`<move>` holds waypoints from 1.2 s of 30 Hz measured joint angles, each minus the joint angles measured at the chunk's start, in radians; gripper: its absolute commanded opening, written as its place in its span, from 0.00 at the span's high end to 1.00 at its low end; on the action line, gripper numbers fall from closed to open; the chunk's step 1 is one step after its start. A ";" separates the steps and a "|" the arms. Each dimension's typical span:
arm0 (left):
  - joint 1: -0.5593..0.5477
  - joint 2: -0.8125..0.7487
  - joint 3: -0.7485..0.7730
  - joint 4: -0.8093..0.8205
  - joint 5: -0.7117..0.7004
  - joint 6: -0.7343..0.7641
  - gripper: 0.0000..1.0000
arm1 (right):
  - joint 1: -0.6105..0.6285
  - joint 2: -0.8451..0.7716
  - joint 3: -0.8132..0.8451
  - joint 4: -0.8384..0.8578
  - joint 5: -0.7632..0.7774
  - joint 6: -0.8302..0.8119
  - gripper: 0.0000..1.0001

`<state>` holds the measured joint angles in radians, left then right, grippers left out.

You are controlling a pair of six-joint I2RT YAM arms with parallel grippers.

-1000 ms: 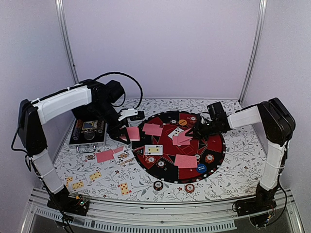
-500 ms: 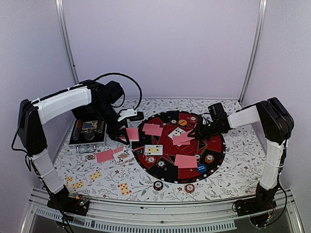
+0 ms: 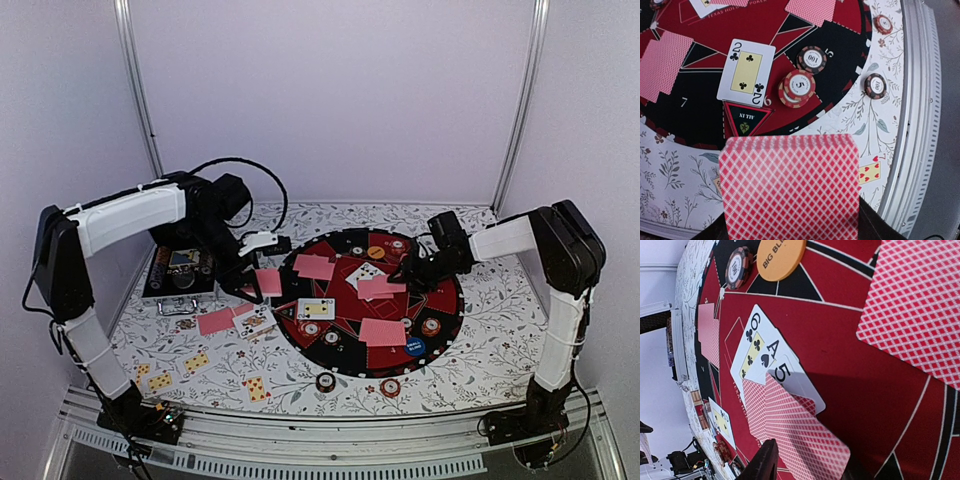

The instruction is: Distribute texas hold em gaming equipment

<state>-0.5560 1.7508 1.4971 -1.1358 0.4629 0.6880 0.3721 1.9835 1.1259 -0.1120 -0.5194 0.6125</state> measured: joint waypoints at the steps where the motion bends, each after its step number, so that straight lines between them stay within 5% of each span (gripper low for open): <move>1: 0.004 -0.003 -0.010 0.002 0.000 0.000 0.81 | 0.000 -0.004 0.003 -0.007 0.006 -0.004 0.54; 5: 0.030 -0.018 -0.059 0.027 -0.004 0.000 0.81 | 0.000 -0.035 0.023 -0.082 0.053 -0.023 0.36; 10: 0.074 -0.042 -0.154 0.076 -0.013 0.002 0.81 | 0.000 -0.150 0.032 -0.187 0.119 -0.055 0.25; 19: 0.195 -0.045 -0.330 0.201 -0.083 0.026 0.82 | 0.000 -0.422 -0.024 -0.228 0.100 -0.063 0.22; 36: 0.239 -0.042 -0.417 0.381 -0.048 0.010 0.80 | 0.001 -0.518 -0.190 -0.246 0.092 -0.029 0.21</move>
<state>-0.3168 1.7092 1.0801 -0.7551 0.4149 0.6983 0.3729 1.4654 0.9356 -0.3576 -0.4278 0.5838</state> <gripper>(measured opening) 0.627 0.788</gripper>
